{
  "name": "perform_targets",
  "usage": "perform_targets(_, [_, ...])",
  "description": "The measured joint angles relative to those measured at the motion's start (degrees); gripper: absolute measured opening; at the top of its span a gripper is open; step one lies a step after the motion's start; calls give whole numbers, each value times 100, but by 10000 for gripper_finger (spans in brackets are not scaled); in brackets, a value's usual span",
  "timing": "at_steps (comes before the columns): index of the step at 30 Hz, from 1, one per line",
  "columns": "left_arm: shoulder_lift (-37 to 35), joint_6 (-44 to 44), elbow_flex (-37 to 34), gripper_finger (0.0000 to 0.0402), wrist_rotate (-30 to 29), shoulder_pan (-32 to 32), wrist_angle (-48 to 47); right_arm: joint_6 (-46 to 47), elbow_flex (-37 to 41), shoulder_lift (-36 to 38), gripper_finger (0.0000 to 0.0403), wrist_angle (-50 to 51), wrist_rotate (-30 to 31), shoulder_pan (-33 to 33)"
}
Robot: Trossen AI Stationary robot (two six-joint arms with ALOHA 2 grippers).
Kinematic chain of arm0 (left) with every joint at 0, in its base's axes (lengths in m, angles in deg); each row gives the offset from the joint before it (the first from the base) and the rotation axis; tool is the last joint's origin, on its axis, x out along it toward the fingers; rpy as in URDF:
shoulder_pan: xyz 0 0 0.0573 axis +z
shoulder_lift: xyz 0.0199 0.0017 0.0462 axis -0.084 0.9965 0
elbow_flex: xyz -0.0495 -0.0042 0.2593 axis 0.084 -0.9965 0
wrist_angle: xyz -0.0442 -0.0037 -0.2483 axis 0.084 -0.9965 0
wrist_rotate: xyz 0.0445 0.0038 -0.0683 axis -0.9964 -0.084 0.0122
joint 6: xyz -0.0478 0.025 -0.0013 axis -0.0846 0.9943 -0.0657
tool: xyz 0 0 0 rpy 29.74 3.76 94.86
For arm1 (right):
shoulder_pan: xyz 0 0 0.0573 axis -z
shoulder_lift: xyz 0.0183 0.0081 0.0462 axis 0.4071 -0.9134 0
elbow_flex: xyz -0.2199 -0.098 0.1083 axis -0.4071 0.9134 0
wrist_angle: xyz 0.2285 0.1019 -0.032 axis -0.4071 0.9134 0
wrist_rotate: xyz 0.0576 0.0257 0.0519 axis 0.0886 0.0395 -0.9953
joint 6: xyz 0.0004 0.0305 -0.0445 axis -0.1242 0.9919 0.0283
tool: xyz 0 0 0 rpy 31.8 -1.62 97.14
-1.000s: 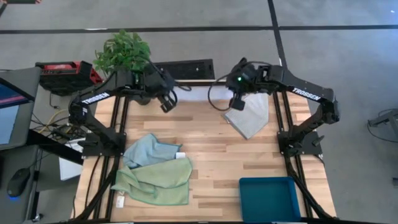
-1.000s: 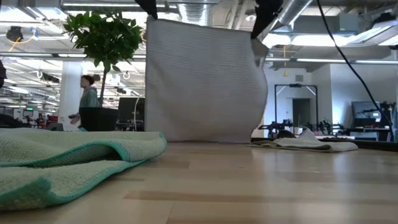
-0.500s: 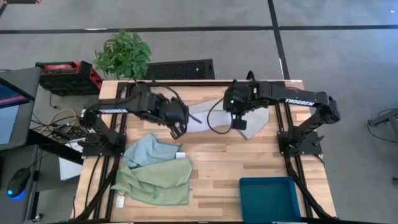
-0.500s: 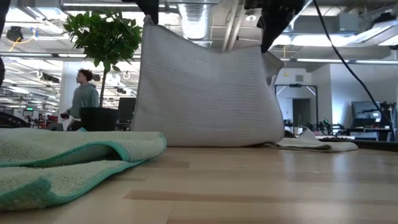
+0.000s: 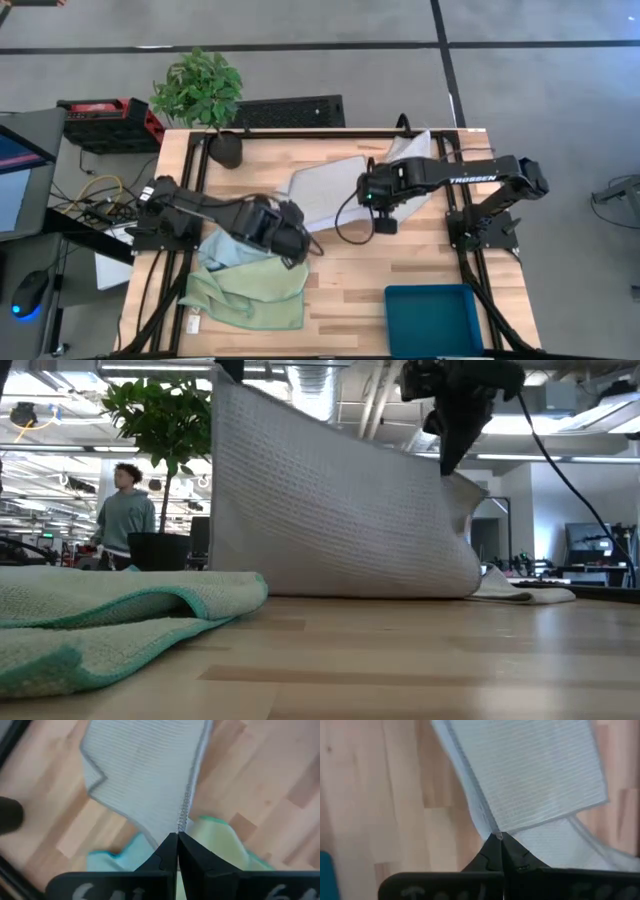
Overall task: Fold microfiber towels
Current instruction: Fold the left gray microfiber towel
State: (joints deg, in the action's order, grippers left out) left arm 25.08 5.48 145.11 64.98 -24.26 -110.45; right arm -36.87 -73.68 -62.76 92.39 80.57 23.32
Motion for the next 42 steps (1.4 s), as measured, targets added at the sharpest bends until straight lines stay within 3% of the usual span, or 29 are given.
perform_targets(9, [213,-817,7,0,-8,-617,181,766,365,0,1,-74,-89,-740])
perform_targets(13, [576,-802,4,0,338,-724,208,995,365,0,1,-384,-79,-975])
perform_targets(21, [837,-1083,0,0,294,-791,260,1170,370,-278,1,-624,-26,-1168])
perform_targets(30, [844,-1940,0,0,84,-738,-280,976,365,-712,1,-712,649,-739])
perform_targets(42, [843,-2268,-373,0,37,-125,-279,-320,357,-694,2,-915,608,175])
